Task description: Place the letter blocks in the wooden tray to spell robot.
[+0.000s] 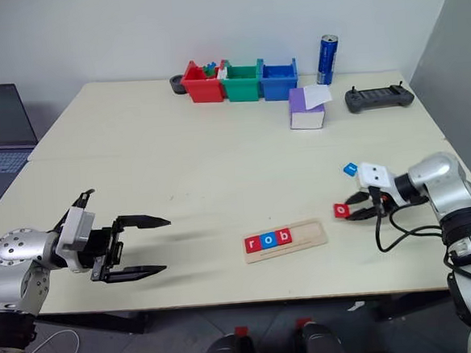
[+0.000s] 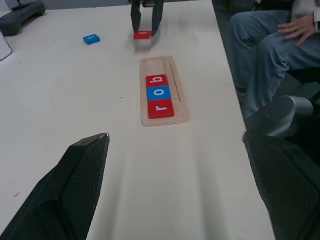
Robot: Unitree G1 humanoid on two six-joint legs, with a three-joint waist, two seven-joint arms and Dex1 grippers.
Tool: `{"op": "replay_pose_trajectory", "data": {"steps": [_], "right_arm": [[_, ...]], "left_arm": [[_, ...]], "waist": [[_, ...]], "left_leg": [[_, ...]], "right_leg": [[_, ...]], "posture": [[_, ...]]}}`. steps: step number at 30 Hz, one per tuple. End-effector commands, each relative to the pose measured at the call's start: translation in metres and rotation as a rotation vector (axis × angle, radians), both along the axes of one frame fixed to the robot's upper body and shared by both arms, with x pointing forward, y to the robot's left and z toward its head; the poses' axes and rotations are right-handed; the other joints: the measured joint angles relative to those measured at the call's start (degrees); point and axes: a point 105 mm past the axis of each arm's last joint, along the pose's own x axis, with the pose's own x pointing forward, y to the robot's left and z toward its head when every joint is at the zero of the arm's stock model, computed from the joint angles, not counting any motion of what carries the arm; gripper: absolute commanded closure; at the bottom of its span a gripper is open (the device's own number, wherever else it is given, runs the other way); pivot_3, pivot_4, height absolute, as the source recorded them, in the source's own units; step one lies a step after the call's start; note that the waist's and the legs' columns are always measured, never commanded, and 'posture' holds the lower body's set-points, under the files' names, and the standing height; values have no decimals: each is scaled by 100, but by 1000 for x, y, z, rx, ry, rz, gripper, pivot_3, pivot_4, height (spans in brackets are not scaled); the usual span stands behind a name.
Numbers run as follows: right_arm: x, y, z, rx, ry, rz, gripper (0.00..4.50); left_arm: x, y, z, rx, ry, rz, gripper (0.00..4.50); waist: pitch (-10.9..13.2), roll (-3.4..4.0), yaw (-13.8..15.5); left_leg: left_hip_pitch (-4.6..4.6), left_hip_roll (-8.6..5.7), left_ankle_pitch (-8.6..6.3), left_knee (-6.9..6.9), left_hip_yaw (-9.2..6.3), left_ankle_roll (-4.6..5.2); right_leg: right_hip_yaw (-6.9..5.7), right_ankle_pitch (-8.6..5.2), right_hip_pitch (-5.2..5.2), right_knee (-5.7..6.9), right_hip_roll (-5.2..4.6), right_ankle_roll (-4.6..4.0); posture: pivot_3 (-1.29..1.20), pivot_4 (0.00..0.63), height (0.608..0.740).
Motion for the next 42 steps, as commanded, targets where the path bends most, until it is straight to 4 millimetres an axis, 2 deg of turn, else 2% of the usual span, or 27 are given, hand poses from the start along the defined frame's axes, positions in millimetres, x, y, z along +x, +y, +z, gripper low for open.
{"op": "replay_pose_trajectory", "data": {"steps": [1, 5, 8, 11, 21, 28, 42], "right_arm": [[-16, 19, 17, 27, 13, 92, 3048], [-27, 39, 12, -23, 3, 162, 3048], [-15, 60, 7, 2, -57, 127, 3048], [-13, 70, 3, 7, -65, 124, 3048], [-13, 73, -9, -74, -72, 172, 3048], [-17, 76, -20, -132, -46, 207, 3048], [-12, 77, -24, -206, -55, 227, 3048]], "left_arm": [[0, -2, 8, -1, -36, -17, 0], [0, -4, 8, -3, -35, -21, 0], [0, -6, 6, -10, -34, -27, 0], [-2, -8, 5, -16, -32, -31, 0], [-5, -11, 2, -34, -30, -28, 0], [-14, -17, -5, -48, -12, -35, 0], [-18, -18, -10, -63, -16, -26, 0]], "waist": [[0, 0, 9], [1, 1, 14], [0, 0, 16], [1, 1, 2], [1, 1, 1], [1, 1, -2], [1, 1, 1]], "left_leg": [[-1, 0, -1, 0, 0, 1], [-8, -6, -4, 3, 1, 4], [-7, -8, -5, 4, 2, 5], [-6, -6, -4, 3, 2, 5], [-7, -6, -4, 3, 3, 4], [-7, -5, -4, 2, 3, 4], [-6, -6, -4, 3, 2, 4]], "right_leg": [[0, 0, 0, -2, 0, 0], [1, 0, -1, -11, -7, 0], [1, 0, 0, -12, -9, 0], [0, -1, -3, -7, -8, 0], [1, -1, -3, -8, -7, 0], [1, -1, -3, -8, -7, 0], [0, -1, -2, -7, -7, 0]], "posture": [[0, 150, 740], [0, 150, 740], [0, 150, 740], [0, 150, 740], [0, 150, 740], [0, 150, 740], [0, 150, 740]]}}
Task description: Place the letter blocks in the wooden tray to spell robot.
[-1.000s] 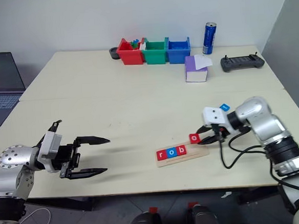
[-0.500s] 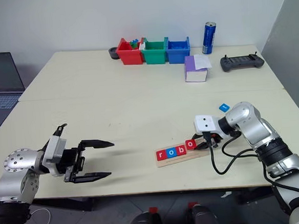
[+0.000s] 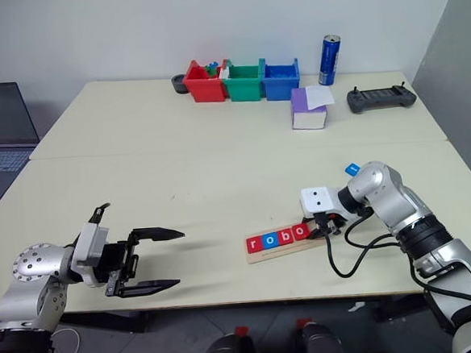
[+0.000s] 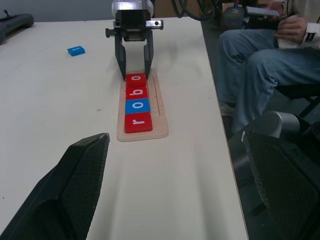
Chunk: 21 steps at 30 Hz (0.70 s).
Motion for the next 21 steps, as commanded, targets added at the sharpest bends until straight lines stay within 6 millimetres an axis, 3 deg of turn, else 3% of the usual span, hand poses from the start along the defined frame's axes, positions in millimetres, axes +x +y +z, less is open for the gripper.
{"op": "replay_pose_trajectory", "data": {"steps": [1, 21], "right_arm": [[1, 1, 5, -29, -25, 29, 3048], [2, 15, 10, -32, -12, 57, 3048]], "left_arm": [[0, 2, 8, 0, -47, 9, 0], [1, 7, 6, 6, -55, 26, 0]], "waist": [[0, 0, 0], [0, 0, 0]], "left_leg": [[0, 0, 0, 0, 0, 0], [0, 0, 0, 0, 0, 0]], "right_leg": [[0, 0, 0, 0, 0, 0], [0, 0, 0, 0, 0, 0]], "posture": [[0, 150, 740], [0, 150, 740]]}}
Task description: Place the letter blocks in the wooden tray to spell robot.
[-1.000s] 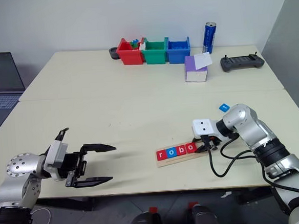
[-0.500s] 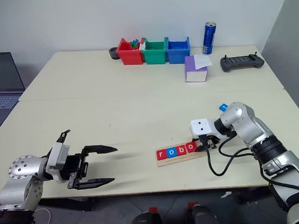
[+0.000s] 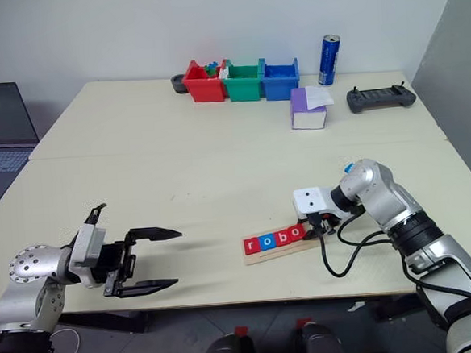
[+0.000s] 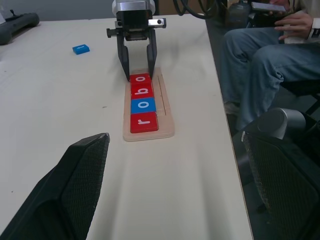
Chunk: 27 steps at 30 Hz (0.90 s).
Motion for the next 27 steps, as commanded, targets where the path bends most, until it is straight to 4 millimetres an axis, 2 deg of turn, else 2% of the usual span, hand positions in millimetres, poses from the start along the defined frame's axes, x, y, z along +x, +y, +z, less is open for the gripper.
{"op": "replay_pose_trajectory", "data": {"steps": [1, 10, 15, 19, 24, 27], "right_arm": [[2, 2, 9, -7, -22, 14, 3048], [1, 0, 8, -29, -23, 31, 3048], [-2, 1, 13, -7, -6, 35, 1359], [-3, 6, 31, 66, 9, 31, 35], [-2, 7, 60, 220, 15, -25, 35], [4, 5, 73, 359, 8, -136, 35]], "left_arm": [[1, 3, 5, -2, -31, 15, 0], [2, 3, 5, -1, -36, 17, 0], [3, 2, 7, -1, -38, 17, 0], [3, 3, 7, 0, -38, 17, 0], [5, 3, 9, 2, -41, 16, 0], [5, 3, 9, 1, -42, 16, 0]], "waist": [[0, 0, 0], [0, 0, -1], [0, 0, -1], [0, 0, -2], [0, 0, -1], [0, 0, 0]], "left_leg": [[0, 0, 0, 0, 0, 0], [0, 0, 0, 0, 0, 0], [0, 0, 0, 0, 0, 0], [0, 0, 0, 0, 0, 0], [0, 1, 0, 0, -1, 0], [0, 1, 0, 0, -1, 0]], "right_leg": [[0, 0, 0, 0, 0, 0], [0, 0, 0, 0, 0, 0], [0, 0, 0, 0, 0, 0], [0, 0, 0, 0, 0, 0], [-1, 0, 0, 1, 0, 0], [0, 0, 2, -1, 0, -1]], "posture": [[0, 150, 740], [0, 150, 740], [0, 150, 740], [0, 150, 740], [0, 150, 740], [0, 150, 740]]}}
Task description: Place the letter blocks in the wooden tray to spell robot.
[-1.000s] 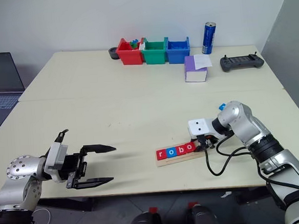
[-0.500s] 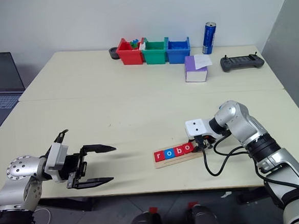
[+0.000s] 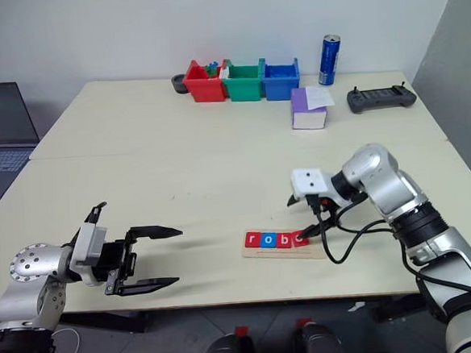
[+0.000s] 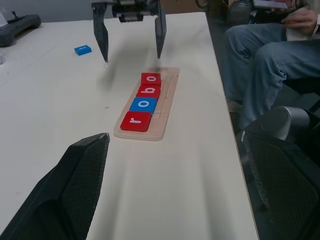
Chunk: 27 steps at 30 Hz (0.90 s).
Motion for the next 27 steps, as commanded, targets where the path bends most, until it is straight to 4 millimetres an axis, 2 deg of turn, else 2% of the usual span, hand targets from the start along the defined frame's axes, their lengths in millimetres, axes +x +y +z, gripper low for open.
{"op": "replay_pose_trajectory", "data": {"steps": [1, 2, 5, 8, 15, 17, 23, 27], "right_arm": [[8, -4, 25, 178, -31, -125, 35], [13, -7, 23, 209, -25, -181, 35], [9, -18, 1, 224, 31, -249, 601], [7, -19, -18, 212, 24, -284, 1630], [4, -5, -26, 262, 34, -265, 3944], [5, -5, -30, 257, 35, -274, 4425], [2, -11, -50, 204, 59, -285, 4425], [-2, -12, -56, 193, 83, -283, 4425]], "left_arm": [[2, 4, 7, -1, -28, 12, 0], [2, 4, 7, -1, -26, 12, 0], [2, 3, 6, -2, -20, 8, 0], [3, 2, 6, -3, -17, 0, 0], [8, -1, 8, 0, -21, -10, 0], [8, -1, 8, 0, -21, -11, 0], [8, -1, 9, 1, -25, -10, 0], [7, 0, 9, 3, -24, -6, 0]], "waist": [[0, 0, 0], [0, 0, 0], [-2, -3, 0], [-1, -2, 3], [-1, -1, -21], [-1, -1, -17], [-1, -1, -8], [-1, -1, -8]], "left_leg": [[0, -1, 0, 0, 0, 0], [0, 0, 0, 0, 0, 0], [0, -1, 0, -1, 0, 0], [-1, -2, 0, -2, 0, 0], [2, 5, 0, -3, -1, 0], [1, 4, 0, -3, 0, 0], [-1, 2, 0, -2, 1, 0], [-1, 2, 0, -2, 0, 1]], "right_leg": [[0, 0, 0, 0, -1, 0], [0, 0, 0, 0, -1, 0], [0, 0, 0, 0, -1, 0], [1, 0, -1, -2, -1, 0], [0, 0, -2, 4, 7, 1], [0, 0, -2, 3, 6, 1], [1, 0, -1, -2, 4, 1], [1, 0, -1, -1, 4, 1]], "posture": [[0, 150, 740], [0, 150, 740], [0, 150, 740], [0, 150, 740], [0, 150, 740], [0, 150, 740], [0, 150, 740], [0, 150, 740]]}}
